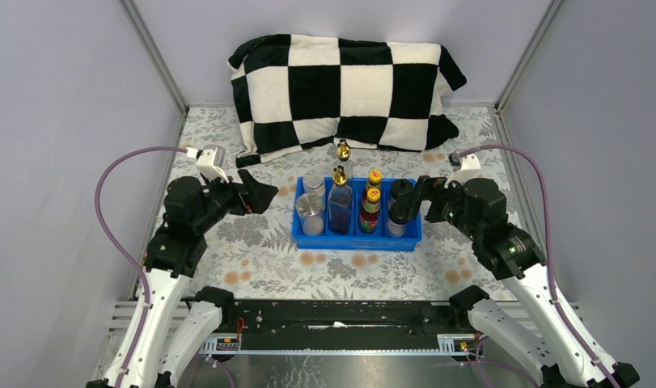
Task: Organize the condiment bottles
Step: Reset both arms
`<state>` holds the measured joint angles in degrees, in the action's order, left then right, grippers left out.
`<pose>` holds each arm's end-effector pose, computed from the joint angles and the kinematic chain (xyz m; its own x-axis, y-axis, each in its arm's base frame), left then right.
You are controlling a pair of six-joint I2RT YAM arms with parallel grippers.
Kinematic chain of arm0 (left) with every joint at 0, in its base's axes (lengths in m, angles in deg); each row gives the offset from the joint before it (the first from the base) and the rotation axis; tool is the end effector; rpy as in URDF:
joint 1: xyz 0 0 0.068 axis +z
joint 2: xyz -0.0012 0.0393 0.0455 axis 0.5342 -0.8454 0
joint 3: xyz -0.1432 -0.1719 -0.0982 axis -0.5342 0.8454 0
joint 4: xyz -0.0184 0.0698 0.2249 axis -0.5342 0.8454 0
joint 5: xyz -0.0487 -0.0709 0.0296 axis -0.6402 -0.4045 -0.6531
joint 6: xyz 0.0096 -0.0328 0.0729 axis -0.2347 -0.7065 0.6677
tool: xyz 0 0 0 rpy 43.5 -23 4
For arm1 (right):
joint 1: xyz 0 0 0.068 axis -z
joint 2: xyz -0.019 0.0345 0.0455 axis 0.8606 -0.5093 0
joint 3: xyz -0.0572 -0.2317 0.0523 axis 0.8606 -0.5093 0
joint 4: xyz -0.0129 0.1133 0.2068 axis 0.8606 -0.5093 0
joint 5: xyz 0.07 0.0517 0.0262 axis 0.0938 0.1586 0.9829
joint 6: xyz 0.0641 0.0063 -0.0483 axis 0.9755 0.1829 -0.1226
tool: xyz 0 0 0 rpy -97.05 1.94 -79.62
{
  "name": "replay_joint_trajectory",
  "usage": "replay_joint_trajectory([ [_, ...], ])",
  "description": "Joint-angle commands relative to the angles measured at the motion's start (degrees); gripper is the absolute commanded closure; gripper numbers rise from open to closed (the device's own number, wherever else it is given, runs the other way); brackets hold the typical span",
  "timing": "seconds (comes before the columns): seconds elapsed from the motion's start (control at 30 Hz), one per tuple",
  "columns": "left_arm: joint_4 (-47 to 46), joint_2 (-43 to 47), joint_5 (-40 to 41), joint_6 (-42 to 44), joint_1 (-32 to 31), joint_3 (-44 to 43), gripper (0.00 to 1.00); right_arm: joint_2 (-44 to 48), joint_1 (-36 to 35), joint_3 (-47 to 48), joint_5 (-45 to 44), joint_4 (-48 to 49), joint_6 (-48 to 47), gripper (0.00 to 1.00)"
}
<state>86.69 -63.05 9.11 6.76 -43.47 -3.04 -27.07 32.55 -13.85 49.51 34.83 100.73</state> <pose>0.1683 -0.0565 0.3140 -0.4391 -0.2881 -0.8510 0.3477 0.8189 -0.4566 0.1617 0.0835 0.3196 -0.4057 0.1899 -0.8941 -0.3492 0.8718 0.3436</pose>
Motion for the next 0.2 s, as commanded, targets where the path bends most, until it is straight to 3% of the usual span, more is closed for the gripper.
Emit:
replay_joint_trajectory([
  [0.0, 0.8, 0.2, -0.1, 1.2, 0.3, -0.4, 0.01, -0.2, 0.4, 1.9, 1.1, 1.7, 0.3, 0.00],
  [0.17, 0.4, 0.6, 0.0, 1.0, 0.3, 0.4, 0.01, -0.3, 0.4, 1.7, 0.3, 1.6, 0.1, 0.00],
])
